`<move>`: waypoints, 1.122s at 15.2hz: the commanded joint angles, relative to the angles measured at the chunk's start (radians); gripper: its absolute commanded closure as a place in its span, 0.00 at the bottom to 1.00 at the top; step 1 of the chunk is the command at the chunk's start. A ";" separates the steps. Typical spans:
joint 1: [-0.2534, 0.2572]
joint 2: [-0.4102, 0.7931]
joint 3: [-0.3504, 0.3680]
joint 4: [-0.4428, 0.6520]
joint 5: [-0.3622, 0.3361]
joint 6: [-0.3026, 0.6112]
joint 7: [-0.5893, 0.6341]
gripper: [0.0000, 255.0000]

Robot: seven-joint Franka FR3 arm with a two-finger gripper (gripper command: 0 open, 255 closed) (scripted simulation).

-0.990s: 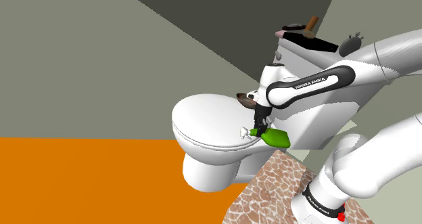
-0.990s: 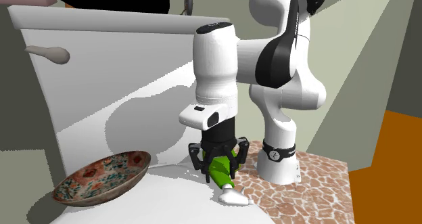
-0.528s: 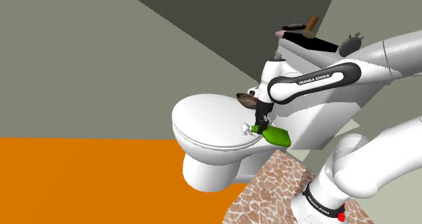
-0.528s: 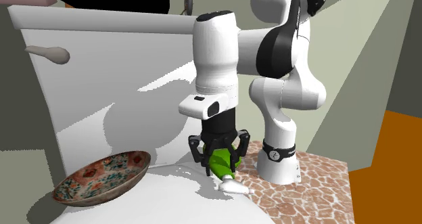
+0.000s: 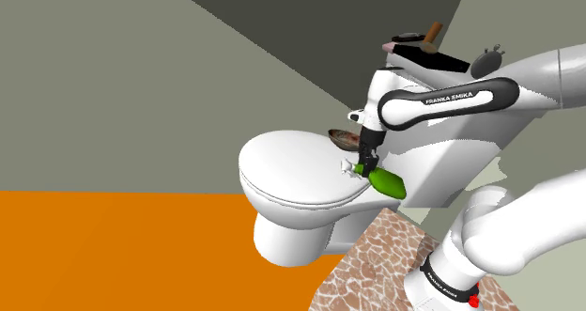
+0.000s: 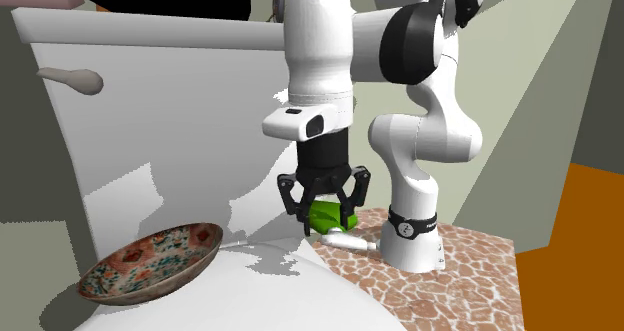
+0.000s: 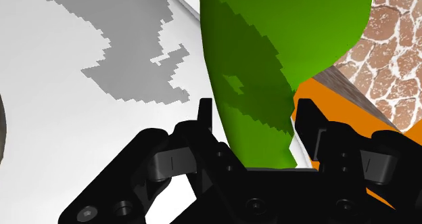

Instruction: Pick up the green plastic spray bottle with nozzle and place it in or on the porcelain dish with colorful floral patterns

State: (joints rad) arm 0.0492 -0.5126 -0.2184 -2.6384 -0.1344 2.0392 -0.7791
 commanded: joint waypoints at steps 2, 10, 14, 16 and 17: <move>0.002 -0.017 0.007 0.032 0.004 -0.049 0.002 1.00; 0.004 -0.054 0.019 0.115 0.011 -0.169 0.001 1.00; -0.005 0.005 -0.013 0.184 0.002 -0.176 -0.039 1.00; -0.012 0.070 -0.045 0.242 -0.003 -0.167 -0.080 1.00; -0.015 0.103 -0.061 0.272 -0.003 -0.163 -0.100 1.00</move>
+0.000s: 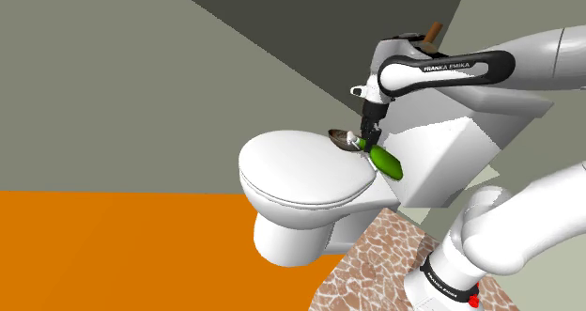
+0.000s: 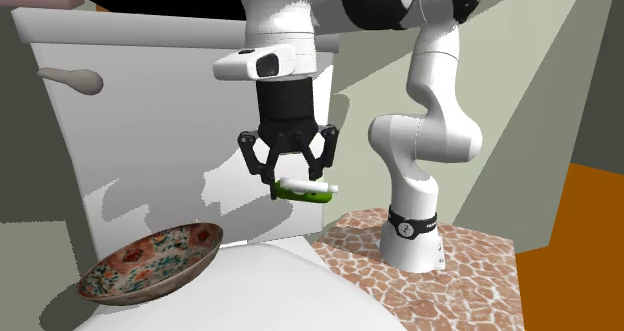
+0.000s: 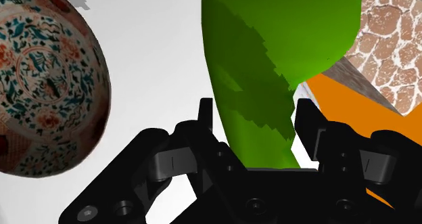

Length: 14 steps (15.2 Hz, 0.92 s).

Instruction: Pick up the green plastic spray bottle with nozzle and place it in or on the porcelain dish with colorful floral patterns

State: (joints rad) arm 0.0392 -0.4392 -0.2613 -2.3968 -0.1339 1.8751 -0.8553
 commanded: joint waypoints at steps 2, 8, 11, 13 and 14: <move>-0.011 0.096 -0.048 0.094 0.000 0.006 -0.066 1.00; -0.030 0.307 -0.129 0.310 0.045 0.001 -0.199 1.00; -0.048 0.420 -0.161 0.433 0.084 -0.015 -0.268 1.00; -0.065 0.498 -0.178 0.523 0.116 -0.032 -0.313 1.00; -0.076 0.539 -0.185 0.571 0.133 -0.042 -0.336 1.00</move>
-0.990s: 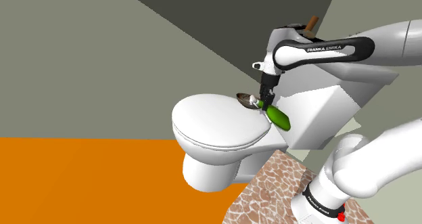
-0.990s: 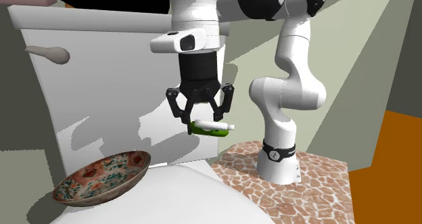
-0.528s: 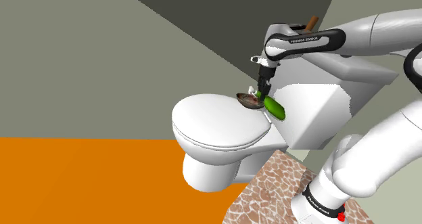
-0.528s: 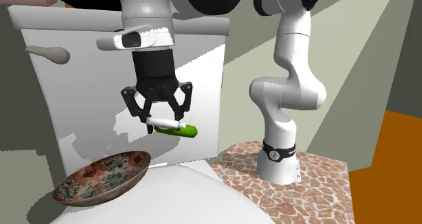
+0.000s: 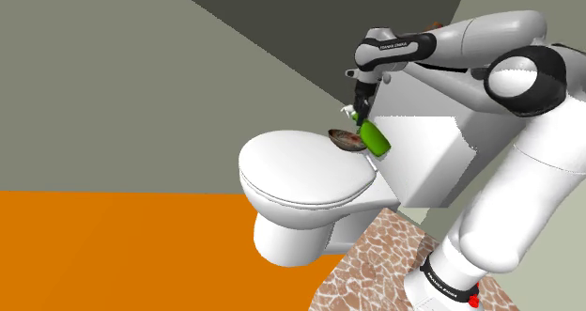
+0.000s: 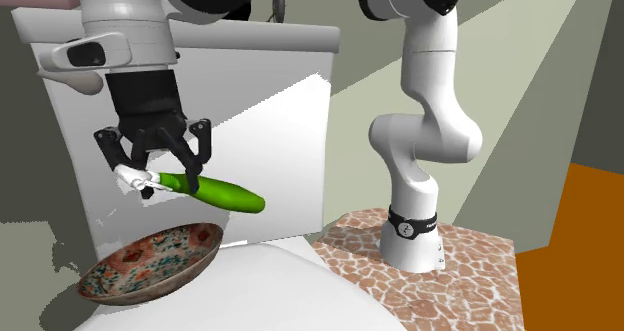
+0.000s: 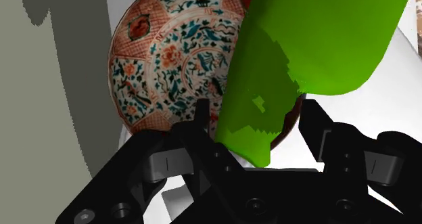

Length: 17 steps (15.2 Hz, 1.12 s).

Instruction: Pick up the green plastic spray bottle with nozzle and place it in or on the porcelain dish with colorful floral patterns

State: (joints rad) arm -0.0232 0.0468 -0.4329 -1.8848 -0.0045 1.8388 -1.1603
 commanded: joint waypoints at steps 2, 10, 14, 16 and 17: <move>-0.042 0.146 -0.026 0.173 0.043 -0.035 -0.079 1.00; -0.024 0.171 -0.044 0.092 0.060 0.066 -0.087 1.00; -0.008 0.190 -0.061 0.058 0.074 0.114 -0.095 1.00; -0.004 0.200 -0.065 0.043 0.081 0.138 -0.099 1.00; -0.003 0.207 -0.067 0.032 0.086 0.155 -0.102 1.00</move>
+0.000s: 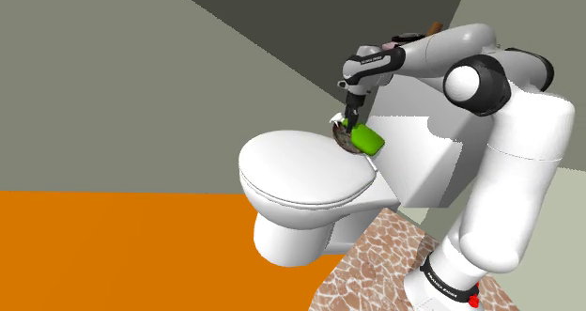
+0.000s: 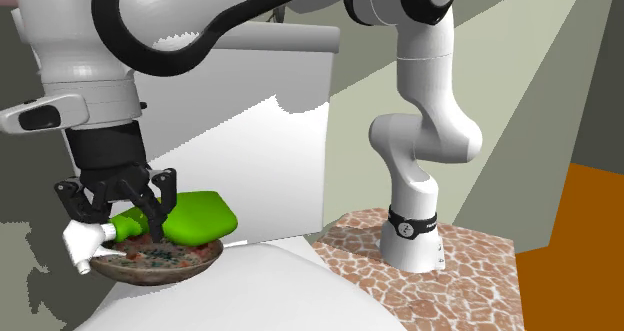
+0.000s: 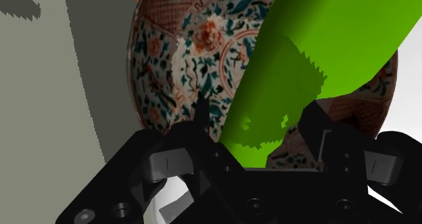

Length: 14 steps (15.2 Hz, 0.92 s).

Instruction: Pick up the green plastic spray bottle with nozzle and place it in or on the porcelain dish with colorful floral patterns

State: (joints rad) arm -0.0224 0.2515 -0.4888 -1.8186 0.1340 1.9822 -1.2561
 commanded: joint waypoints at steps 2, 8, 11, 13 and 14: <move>0.003 0.004 -0.018 -0.034 -0.051 0.011 -0.007 1.00; 0.025 0.007 -0.042 -0.034 -0.043 0.011 -0.012 1.00; 0.030 -0.010 -0.044 -0.039 -0.052 0.001 -0.006 0.00; 0.033 0.009 -0.037 -0.035 -0.041 0.016 -0.001 0.00; 0.032 0.008 -0.050 -0.034 -0.041 0.011 -0.014 0.00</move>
State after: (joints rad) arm 0.0163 0.2532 -0.5246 -1.8515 0.1653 1.9981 -1.2639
